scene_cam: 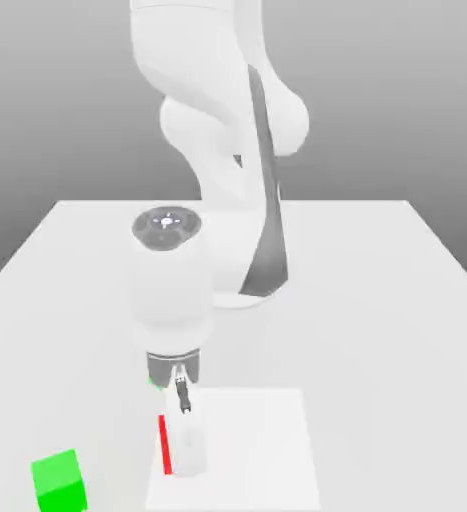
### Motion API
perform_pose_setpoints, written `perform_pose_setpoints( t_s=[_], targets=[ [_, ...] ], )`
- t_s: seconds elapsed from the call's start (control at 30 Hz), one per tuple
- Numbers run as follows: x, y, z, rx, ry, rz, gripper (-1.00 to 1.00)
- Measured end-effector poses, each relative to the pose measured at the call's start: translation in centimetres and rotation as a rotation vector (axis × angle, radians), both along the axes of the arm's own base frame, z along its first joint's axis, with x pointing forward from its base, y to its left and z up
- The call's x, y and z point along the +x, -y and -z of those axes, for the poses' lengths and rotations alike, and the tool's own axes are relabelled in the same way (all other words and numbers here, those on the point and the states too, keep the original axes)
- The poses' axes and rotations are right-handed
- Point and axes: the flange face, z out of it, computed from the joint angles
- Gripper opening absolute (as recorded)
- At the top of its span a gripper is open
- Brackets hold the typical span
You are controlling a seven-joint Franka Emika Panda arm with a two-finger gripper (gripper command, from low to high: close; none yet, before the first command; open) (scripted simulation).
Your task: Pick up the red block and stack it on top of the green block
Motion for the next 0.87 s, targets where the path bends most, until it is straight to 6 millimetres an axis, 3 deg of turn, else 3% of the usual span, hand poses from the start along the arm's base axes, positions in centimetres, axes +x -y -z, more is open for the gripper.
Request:
perform_pose_setpoints(
  t_s=[0.13,0.2,0.57,0.7,0.73,0.87],
  targets=[
    [0.0,0.0,-4.2,0.0,0.0,0.0,-1.0],
    [0.6,1.0,-5.4,0.0,0.0,-0.026,-1.0],
    [5.2,12.4,-8.9,0.0,0.0,-0.284,-1.0],
    [5.6,13.6,-4.5,-0.001,-0.001,-0.306,-1.0],
    [5.5,13.6,-3.4,0.0,-0.001,-0.307,1.0],
    [5.5,13.6,-3.4,0.0,-0.001,-0.307,1.0]
  ],
)
